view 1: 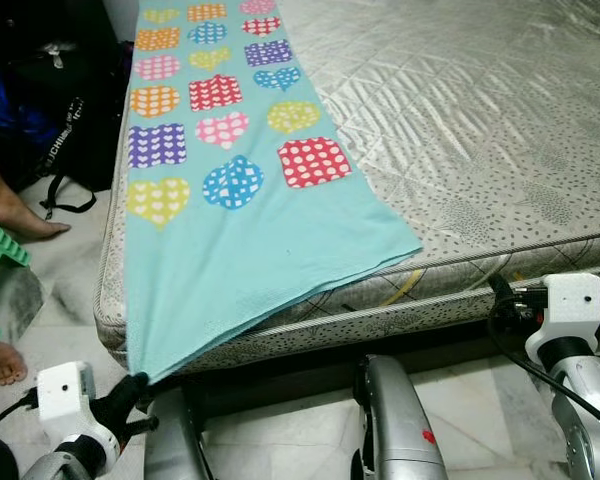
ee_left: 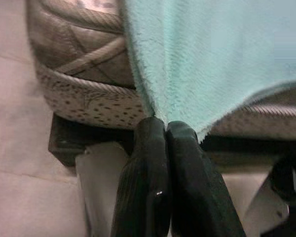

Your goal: Clean up the room

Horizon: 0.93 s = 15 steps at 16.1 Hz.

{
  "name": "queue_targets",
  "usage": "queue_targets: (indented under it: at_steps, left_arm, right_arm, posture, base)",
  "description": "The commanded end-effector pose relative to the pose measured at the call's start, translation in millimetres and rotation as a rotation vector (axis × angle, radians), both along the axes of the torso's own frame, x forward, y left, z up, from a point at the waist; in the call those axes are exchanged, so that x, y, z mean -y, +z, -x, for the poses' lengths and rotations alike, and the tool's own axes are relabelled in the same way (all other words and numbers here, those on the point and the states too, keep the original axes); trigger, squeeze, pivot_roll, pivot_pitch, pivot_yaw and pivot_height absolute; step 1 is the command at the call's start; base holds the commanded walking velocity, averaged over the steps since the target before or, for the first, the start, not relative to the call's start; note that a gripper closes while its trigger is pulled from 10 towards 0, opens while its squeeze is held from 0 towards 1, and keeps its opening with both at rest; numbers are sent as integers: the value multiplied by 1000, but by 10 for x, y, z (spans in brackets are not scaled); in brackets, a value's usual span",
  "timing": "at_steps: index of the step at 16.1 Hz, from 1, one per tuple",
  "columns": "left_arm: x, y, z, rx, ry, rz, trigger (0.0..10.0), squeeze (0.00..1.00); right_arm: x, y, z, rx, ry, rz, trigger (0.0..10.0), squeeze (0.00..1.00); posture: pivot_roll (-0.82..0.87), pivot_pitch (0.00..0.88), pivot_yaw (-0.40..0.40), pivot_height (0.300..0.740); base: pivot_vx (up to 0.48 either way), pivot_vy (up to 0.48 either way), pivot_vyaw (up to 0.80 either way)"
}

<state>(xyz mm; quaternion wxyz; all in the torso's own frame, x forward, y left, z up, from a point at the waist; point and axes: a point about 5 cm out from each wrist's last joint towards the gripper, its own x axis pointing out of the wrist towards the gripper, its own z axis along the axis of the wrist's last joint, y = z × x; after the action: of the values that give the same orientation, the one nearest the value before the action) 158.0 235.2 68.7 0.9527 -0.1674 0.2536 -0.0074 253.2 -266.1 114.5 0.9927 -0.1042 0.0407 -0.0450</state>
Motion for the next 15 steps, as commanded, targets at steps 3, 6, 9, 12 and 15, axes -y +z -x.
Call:
queue_targets:
  at_steps: [3,6,9,12,15]
  left_arm:
    - [-154,-80,184,-136,-161,23,0,0]
    - [-164,-50,323,-229,-389,117,0,0]
    - [-121,-74,522,-304,-528,159,0,0]
    - [-174,-75,475,-256,-507,108,2078,0]
    - [-313,0,179,-32,-260,55,0,0]
  right_arm:
    - [25,-25,-10,-18,3,11,10000,0]
    - [5,-41,-16,-22,10,9,10000,0]
    - [18,-47,-18,-25,8,12,10000,0]
    - [9,-54,-32,-25,9,10,10000,0]
    - [-13,-62,-57,-21,13,4,10000,0]
  posture:
    - [-124,79,18,490]
    - [-118,77,17,490]
    - [-118,77,17,490]
    - [-112,73,15,490]
    - [-108,70,13,490]
  base:
    - [0,0,0]
    - [0,0,0]
    - [0,0,0]
    - [0,0,0]
    - [0,0,0]
